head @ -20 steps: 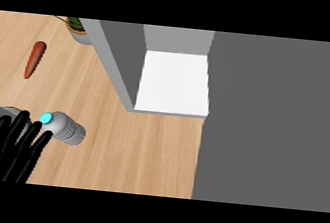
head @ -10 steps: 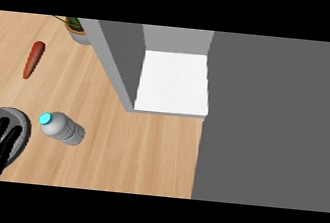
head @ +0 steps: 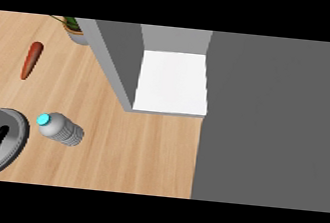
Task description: Pick up the bottled water, place it into the cabinet and close the cabinet
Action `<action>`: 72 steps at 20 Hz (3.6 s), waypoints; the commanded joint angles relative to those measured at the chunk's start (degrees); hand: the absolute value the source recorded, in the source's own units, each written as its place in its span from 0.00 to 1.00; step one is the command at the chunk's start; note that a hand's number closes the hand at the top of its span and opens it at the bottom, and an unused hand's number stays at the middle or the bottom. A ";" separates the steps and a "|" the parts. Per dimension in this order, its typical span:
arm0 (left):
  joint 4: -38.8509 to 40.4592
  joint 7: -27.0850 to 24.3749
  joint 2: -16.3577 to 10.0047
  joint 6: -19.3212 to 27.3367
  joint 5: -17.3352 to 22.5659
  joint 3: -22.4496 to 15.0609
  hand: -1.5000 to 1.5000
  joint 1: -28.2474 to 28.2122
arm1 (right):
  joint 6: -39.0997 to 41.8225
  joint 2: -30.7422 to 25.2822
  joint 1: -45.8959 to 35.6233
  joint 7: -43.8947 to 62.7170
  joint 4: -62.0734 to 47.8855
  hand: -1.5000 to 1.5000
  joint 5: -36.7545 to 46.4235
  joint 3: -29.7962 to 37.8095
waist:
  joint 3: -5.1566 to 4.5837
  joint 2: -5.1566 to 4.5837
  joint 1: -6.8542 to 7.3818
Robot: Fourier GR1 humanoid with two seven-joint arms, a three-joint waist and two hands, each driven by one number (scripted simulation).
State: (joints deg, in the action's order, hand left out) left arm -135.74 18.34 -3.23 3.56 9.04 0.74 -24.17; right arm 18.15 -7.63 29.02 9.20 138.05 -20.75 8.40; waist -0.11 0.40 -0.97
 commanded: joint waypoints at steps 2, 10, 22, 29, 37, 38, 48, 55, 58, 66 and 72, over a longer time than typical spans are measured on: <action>8.12 -5.52 -1.86 -4.24 5.28 6.66 0.00 0.14 | 0.01 0.65 5.20 3.19 10.86 0.00 -10.90 1.83 | -0.02 -0.09 0.00; 22.46 -12.62 -4.03 -7.89 3.47 8.79 0.00 7.22 | 3.15 -0.39 6.77 0.03 9.26 0.00 -12.89 3.23 | 0.03 -0.33 -0.21; 45.79 -22.37 -6.51 -8.59 0.86 14.32 0.00 18.02 | 2.91 -2.10 8.35 -0.11 10.40 0.00 -15.09 4.52 | 0.01 -0.44 -0.16; 59.98 -30.55 -6.25 -10.26 -2.15 14.15 0.00 19.80 | 6.84 -3.99 11.77 -4.32 8.52 0.00 -19.26 8.18 | -0.01 -0.35 -0.65; 75.31 -38.14 -7.35 -9.89 -3.14 16.96 0.00 25.97 | 9.44 -2.36 17.17 -7.93 10.00 0.00 -17.07 6.20 | -0.05 -0.31 -1.29; 73.68 -38.20 -7.33 -9.00 -4.13 16.43 0.00 24.96 | 8.30 -2.10 16.74 -8.05 9.49 0.00 -18.03 7.06 | 0.00 -0.29 -0.71; 91.96 -50.27 -3.91 -16.35 0.24 18.81 0.00 31.74 | 8.85 -4.04 18.42 -8.97 9.99 0.00 -18.18 6.60 | -0.17 -0.53 -0.96; 100.51 -57.35 -7.32 -23.04 0.42 19.86 1.00 34.64 | 8.92 -6.79 19.45 -8.99 9.71 0.00 -21.49 9.34 | -0.11 -0.51 -0.68; 102.69 -56.79 -5.00 -24.44 3.13 21.14 1.00 36.87 | 6.46 -4.74 17.98 -9.31 10.35 0.00 -17.40 6.90 | -0.10 -0.52 -0.27; 105.37 -60.98 -5.36 -28.18 2.93 20.41 1.00 39.41 | 6.93 -5.87 22.00 -9.73 12.53 0.00 -19.74 8.69 | -0.07 -0.39 -0.57; 105.31 -59.87 -8.58 -31.01 4.58 21.15 1.00 39.55 | 9.27 -7.13 22.04 -12.71 10.59 0.00 -20.79 12.21 | -0.01 -0.25 -0.25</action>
State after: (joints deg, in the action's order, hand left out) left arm -30.05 -40.02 -10.43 -24.62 13.07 21.73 15.59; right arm 28.89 -14.92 46.64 -7.09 135.67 -34.25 17.85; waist -0.15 0.01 -1.26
